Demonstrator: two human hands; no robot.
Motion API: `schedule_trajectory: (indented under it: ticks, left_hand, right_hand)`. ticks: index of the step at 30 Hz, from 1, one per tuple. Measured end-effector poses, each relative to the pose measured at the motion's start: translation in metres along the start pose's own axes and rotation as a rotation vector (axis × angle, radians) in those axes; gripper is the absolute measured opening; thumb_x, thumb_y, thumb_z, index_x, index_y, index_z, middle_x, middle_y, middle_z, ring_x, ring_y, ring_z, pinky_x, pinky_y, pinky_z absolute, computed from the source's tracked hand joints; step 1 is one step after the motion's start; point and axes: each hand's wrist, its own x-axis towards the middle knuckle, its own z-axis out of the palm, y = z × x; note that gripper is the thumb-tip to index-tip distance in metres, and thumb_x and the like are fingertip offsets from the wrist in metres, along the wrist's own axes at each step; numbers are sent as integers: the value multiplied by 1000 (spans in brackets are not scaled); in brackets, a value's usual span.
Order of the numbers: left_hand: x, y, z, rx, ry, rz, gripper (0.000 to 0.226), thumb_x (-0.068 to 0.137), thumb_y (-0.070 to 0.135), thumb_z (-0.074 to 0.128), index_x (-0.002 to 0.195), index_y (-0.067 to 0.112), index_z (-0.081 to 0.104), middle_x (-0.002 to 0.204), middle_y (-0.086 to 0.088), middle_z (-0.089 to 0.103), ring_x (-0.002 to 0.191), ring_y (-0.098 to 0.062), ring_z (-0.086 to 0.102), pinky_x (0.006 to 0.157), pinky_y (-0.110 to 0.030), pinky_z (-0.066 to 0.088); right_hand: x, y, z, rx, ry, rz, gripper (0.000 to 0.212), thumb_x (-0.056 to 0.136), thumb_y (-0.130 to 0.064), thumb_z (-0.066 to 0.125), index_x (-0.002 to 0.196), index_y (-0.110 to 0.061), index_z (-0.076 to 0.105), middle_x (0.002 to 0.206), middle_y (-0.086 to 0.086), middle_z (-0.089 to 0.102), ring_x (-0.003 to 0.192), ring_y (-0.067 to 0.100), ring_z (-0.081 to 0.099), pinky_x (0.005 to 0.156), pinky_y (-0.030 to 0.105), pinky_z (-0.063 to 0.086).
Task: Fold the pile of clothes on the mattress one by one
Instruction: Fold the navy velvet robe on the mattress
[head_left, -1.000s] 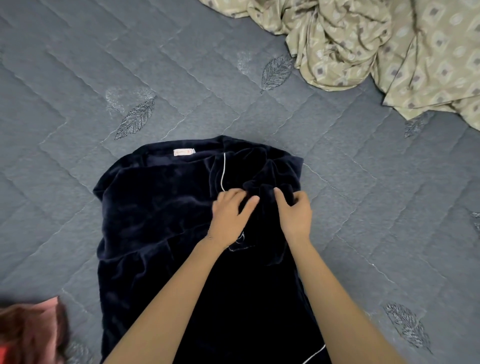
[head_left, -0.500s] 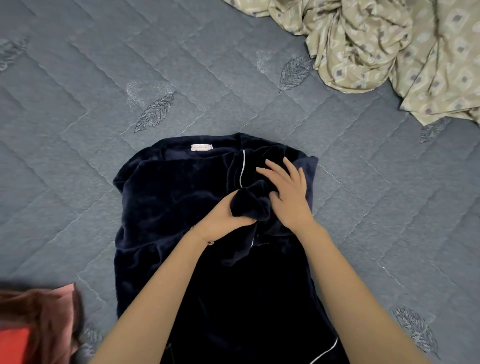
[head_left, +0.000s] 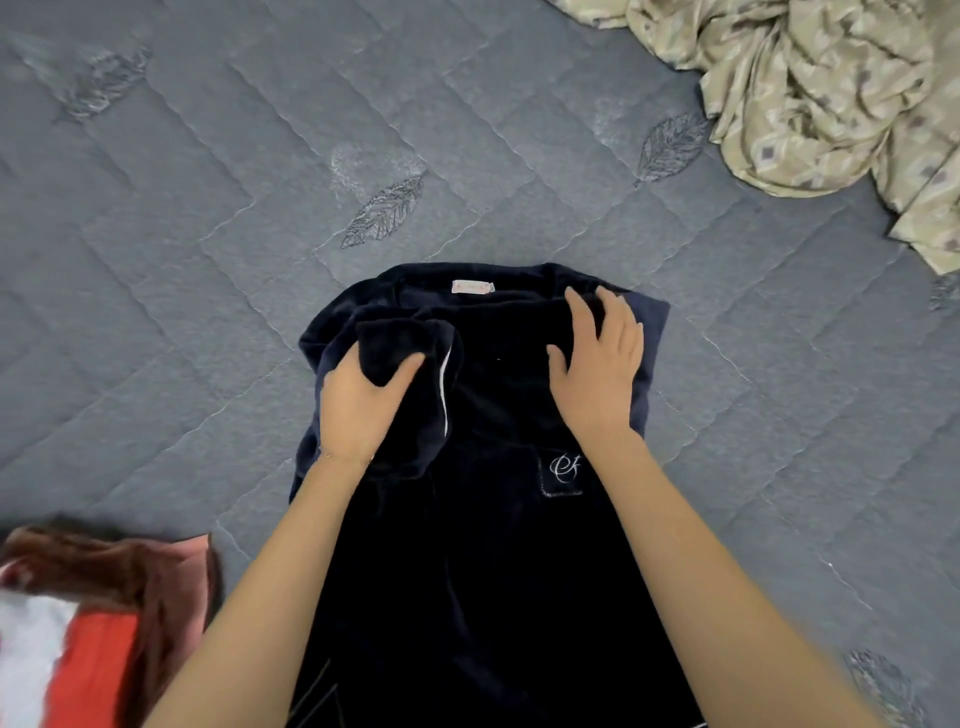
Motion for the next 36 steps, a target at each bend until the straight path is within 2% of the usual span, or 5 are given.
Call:
schedule_trajectory:
  ticks: [5, 11, 17, 24, 36]
  left_hand:
    - [10, -28, -23, 183, 251, -69, 37, 88, 33, 68, 109, 5, 59, 97, -8, 65, 93, -27, 61, 77, -34, 46]
    - [8, -47, -29, 621, 310, 276, 73, 83, 13, 67, 147, 10, 32, 131, -20, 47, 113, -39, 49, 94, -52, 39]
    - [10, -61, -43, 461, 269, 361, 65, 83, -15, 52, 143, 7, 42, 124, -26, 47, 108, -39, 50, 93, -49, 42]
    - [-19, -56, -24, 798, -24, 691, 53, 94, 26, 42, 147, 22, 37, 154, -15, 29, 143, -36, 22, 114, -58, 16]
    - [-87, -89, -22, 904, -135, 618, 64, 93, 52, 43, 150, 25, 30, 157, -13, 24, 146, -37, 14, 115, -59, 6]
  right_hand:
    - [-26, 1, 10, -93, -231, 25, 59, 91, -30, 61, 144, -16, 40, 156, 13, 26, 146, 33, 17, 116, 53, 14]
    - [-34, 16, 11, -258, -362, 197, 68, 99, -36, 44, 154, -31, 4, 162, 7, -9, 148, 31, -7, 118, 53, -1]
    - [-39, 27, 0, -230, -395, 357, 67, 102, -30, 41, 154, -32, 0, 162, 7, -7, 149, 29, -7, 119, 53, -1]
    - [-65, 2, -7, -159, -308, 209, 69, 99, -41, 43, 155, -29, 5, 162, 8, -6, 148, 30, -9, 118, 52, -4]
    - [-156, -15, -9, -132, -353, 93, 75, 96, -51, 45, 155, -31, 3, 162, 5, -5, 149, 28, -9, 118, 51, -4]
